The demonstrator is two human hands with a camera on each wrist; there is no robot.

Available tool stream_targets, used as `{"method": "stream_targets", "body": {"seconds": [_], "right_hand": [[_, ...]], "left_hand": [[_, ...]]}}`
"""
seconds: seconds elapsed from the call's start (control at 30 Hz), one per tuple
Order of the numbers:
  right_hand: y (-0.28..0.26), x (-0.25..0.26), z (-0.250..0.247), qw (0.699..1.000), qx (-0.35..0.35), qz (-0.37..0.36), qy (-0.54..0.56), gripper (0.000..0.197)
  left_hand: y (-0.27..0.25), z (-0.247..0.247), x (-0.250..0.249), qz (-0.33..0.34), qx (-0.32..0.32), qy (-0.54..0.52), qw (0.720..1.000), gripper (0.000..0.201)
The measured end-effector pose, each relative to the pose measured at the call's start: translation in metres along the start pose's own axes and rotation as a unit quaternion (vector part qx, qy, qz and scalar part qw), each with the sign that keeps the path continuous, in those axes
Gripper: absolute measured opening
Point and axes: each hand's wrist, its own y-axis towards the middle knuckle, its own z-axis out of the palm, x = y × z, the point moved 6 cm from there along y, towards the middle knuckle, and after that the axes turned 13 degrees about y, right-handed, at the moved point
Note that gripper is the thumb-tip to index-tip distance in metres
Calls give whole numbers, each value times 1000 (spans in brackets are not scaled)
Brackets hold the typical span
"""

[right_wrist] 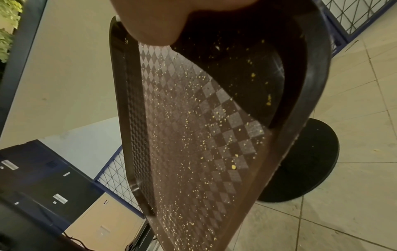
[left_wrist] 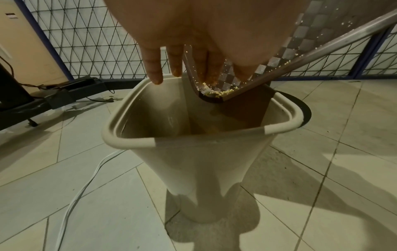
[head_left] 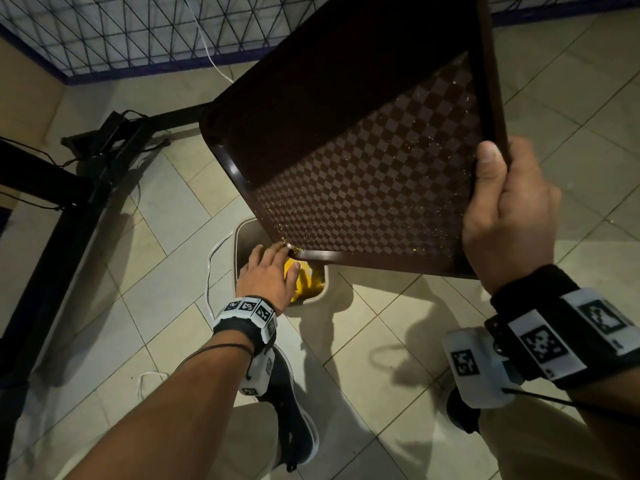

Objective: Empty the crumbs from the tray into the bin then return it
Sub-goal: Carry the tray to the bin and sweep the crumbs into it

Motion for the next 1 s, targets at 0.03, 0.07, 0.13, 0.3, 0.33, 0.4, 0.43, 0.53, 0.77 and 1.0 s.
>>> {"method": "stream_targets", "body": {"seconds": [0.03, 0.07, 0.13, 0.3, 0.33, 0.4, 0.43, 0.53, 0.77, 1.0], "right_hand": [[0, 0, 0, 1000, 1, 0, 1, 28], [1, 0, 0, 1000, 2, 2, 2, 28], [1, -2, -1, 1000, 2, 8, 7, 28], [0, -3, -6, 1000, 5, 23, -11, 28], [0, -4, -7, 1000, 4, 24, -11, 29], [1, -3, -8, 1000, -3, 21, -7, 30], [1, -3, -8, 1000, -7, 20, -6, 30], [1, -3, -7, 1000, -13, 25, -12, 25], [3, -1, -5, 1000, -20, 23, -6, 18], [4, -3, -6, 999, -31, 41, -3, 33]], "left_hand": [[2, -1, 0, -2, 6, -2, 1000, 61], [4, 0, -1, -3, 19, -1, 1000, 63], [6, 6, -2, 1, 52, 2, 999, 65], [1, 15, -13, 60, 85, 10, 995, 62], [-1, 14, -12, 54, 74, 9, 996, 61], [-3, 8, -5, 26, 40, 4, 999, 58], [-4, 6, -2, 15, 24, -1, 1000, 56], [-3, 3, -3, 20, 11, -19, 1000, 58], [-1, 10, -7, 39, 61, -1, 997, 62], [-5, -3, 1, 9, -14, -18, 1000, 57]]}}
